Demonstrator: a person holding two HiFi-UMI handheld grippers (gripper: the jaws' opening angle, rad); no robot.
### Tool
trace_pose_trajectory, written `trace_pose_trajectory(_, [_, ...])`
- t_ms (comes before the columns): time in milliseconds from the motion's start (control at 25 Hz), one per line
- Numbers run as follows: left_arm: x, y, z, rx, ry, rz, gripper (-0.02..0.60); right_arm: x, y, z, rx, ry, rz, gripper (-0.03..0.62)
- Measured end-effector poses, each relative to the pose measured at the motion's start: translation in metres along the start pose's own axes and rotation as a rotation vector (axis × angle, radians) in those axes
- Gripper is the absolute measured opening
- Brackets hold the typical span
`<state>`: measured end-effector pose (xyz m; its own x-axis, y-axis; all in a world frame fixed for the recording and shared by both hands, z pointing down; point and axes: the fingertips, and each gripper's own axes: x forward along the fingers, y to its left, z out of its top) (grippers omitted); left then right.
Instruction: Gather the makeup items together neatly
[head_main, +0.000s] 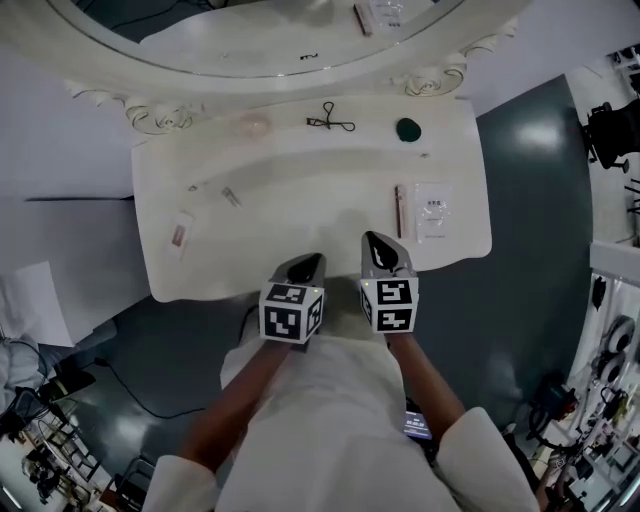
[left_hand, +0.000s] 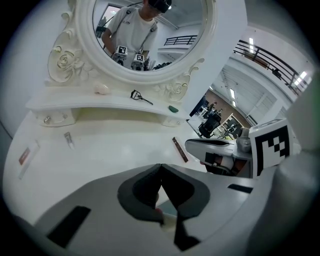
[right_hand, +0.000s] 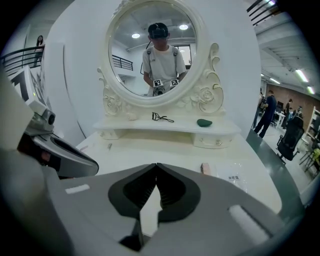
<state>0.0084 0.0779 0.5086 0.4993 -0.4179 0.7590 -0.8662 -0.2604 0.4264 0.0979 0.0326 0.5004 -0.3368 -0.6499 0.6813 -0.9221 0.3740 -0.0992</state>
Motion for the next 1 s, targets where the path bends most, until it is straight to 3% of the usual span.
trace_pose_trajectory(400, [-0.039,0.038,-0.005,-0.074,-0.05,0.023,0.009,0.01,0.049,0.013,-0.065,-0.009,0.053,0.003])
trace_pose_trajectory(1000, [-0.096,0.115,-0.022,-0.171,-0.107,0.115,0.009,0.024,0.132,0.027,-0.138,0.001,0.133,0.005])
